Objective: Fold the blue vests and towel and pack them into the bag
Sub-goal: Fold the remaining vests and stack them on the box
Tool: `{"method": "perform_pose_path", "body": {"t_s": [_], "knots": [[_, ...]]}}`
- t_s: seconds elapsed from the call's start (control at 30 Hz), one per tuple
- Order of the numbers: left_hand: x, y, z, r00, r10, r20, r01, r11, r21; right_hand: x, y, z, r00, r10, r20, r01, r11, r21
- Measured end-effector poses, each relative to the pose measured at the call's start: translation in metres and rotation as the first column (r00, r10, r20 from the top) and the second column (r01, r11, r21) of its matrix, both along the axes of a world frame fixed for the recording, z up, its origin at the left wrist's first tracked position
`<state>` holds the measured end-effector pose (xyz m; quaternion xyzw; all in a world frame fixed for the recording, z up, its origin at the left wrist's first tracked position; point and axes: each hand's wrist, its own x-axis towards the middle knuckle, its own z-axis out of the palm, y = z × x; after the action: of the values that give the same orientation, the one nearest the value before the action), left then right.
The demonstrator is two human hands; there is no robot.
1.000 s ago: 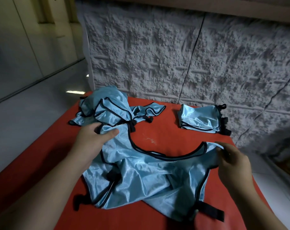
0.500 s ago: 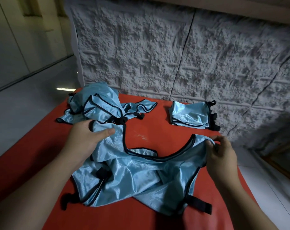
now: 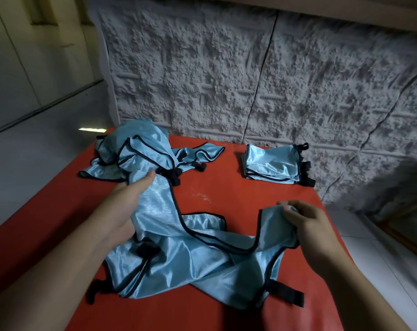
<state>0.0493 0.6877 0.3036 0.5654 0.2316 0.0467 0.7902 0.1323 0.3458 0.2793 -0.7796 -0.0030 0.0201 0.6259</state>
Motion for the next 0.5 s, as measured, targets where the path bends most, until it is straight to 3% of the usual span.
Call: {"method": "perform_pose_path", "body": {"t_s": [0.07,0.17,0.33,0.5], "knots": [[0.000,0.000,0.000,0.999,0.001,0.045,0.004,0.993,-0.115,0.000,0.001,0.006,0.996,0.058,-0.075,-0.052,0.996,0.075],[-0.001,-0.002,0.001,0.997,0.043,0.066,-0.033,0.989,-0.144,-0.001,0.002,0.007,0.991,0.108,-0.080,-0.111,0.993,-0.043],[-0.020,-0.012,0.009,0.989,0.124,0.078,-0.137,0.975,0.174,-0.012,-0.001,0.019,0.998,-0.001,0.057,0.012,0.981,-0.195],[-0.050,-0.022,0.037,0.991,0.003,0.136,-0.065,0.886,0.459,-0.042,-0.006,0.056,0.986,-0.024,0.167,0.069,0.962,-0.266]]}}
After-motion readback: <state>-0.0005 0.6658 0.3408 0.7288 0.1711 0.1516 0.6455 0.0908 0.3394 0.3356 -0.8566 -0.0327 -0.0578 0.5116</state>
